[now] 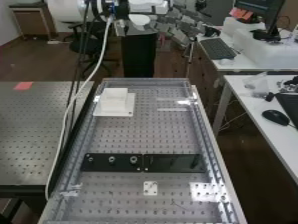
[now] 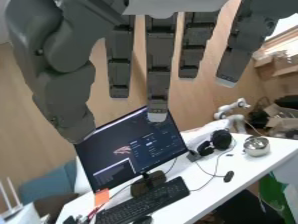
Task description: Grab the chopstick and place it in the clear container
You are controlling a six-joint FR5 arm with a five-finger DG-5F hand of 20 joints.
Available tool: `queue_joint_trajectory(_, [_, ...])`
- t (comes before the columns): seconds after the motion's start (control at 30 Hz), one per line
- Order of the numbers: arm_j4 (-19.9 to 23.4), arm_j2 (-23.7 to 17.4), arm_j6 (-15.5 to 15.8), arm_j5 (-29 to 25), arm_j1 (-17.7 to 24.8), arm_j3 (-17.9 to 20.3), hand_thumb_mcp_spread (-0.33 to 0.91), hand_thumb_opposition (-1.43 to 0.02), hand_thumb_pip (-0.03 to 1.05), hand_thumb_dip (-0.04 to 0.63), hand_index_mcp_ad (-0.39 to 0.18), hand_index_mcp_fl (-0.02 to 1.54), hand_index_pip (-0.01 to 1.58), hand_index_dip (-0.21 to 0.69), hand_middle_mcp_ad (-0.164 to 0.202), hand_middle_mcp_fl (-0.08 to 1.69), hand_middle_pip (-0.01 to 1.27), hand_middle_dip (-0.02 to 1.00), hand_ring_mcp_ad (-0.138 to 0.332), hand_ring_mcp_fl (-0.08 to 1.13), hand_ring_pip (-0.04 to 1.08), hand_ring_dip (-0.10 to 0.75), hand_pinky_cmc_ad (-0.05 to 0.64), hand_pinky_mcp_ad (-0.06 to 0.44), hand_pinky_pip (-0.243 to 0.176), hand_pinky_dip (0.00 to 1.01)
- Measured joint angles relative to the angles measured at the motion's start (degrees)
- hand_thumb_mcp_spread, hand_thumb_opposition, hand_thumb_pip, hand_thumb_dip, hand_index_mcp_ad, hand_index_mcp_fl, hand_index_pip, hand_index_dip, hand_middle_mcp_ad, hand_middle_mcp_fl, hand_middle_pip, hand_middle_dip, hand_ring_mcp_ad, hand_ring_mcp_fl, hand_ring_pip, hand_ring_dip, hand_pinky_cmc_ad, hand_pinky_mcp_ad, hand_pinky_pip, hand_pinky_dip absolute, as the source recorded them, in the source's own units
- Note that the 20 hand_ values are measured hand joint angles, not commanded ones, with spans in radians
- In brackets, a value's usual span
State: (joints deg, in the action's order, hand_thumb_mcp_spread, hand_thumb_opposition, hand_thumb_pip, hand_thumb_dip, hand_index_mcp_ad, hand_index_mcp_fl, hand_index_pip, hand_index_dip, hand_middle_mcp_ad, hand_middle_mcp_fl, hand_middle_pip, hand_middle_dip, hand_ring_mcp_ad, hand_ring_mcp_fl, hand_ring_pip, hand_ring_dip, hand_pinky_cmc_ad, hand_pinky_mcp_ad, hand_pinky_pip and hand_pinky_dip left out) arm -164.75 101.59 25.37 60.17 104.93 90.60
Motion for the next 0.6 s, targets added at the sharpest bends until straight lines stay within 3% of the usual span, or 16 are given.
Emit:
queue_joint_trajectory(0.23, [-1.02,-0.91,6.29,10.41,-5.39,0.28,0.30,-0.77,0.61,0.206,-0.171,0.55,0.21,0.054,0.037,0.64,0.11,0.43,0.084,0.13,0.16,0.260,0.358,0.295,-0.120,0.67])
queue_joint_trajectory(0.4, [-2.78,-1.62,11.54,13.68,-7.70,0.65,0.28,-0.77,0.61,0.206,-0.169,0.56,0.20,0.038,0.037,0.62,0.11,0.43,0.084,0.13,0.16,0.260,0.354,0.305,-0.124,0.65])
queue_joint_trajectory(0.6, [-4.52,-2.29,12.85,17.35,-9.98,0.95,0.27,-0.77,0.60,0.188,-0.185,0.55,0.14,0.037,0.035,0.56,0.11,0.43,0.086,0.13,0.14,0.267,0.358,0.314,-0.124,0.64])
